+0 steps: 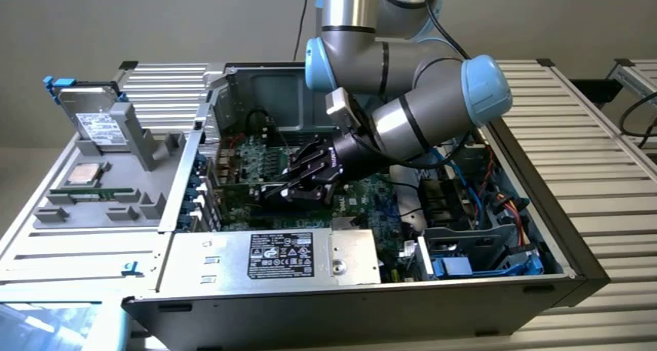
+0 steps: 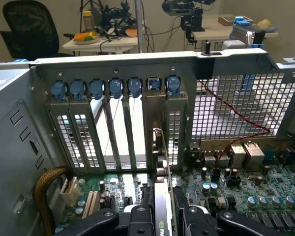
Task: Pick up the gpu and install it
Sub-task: 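Insert the gpu into the slot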
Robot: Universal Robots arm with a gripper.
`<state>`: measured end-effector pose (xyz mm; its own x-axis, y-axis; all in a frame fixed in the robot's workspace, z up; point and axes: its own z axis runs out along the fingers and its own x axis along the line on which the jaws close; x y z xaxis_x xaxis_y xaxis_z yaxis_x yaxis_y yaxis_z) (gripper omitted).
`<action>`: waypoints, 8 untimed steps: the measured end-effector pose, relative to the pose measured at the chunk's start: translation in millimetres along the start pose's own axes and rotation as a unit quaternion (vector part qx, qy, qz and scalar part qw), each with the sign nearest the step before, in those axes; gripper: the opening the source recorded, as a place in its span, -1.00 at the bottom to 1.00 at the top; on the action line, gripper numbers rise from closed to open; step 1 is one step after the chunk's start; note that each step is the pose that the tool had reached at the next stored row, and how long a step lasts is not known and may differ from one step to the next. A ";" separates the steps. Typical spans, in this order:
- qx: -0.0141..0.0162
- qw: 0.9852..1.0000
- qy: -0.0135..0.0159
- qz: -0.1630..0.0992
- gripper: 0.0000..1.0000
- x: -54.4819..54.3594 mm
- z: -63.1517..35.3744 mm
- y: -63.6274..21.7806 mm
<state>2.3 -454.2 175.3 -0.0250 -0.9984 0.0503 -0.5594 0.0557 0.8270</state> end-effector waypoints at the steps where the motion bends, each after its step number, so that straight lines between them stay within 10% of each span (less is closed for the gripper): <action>1: 0.000 1.000 0.000 0.000 -0.44 0.0 0.0 0.0; 8: 0.000 1.000 0.000 0.000 -0.44 0.5 0.0 0.0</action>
<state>2.3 -454.7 175.3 -0.0246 -0.9984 0.0507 -0.5596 0.0557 0.8269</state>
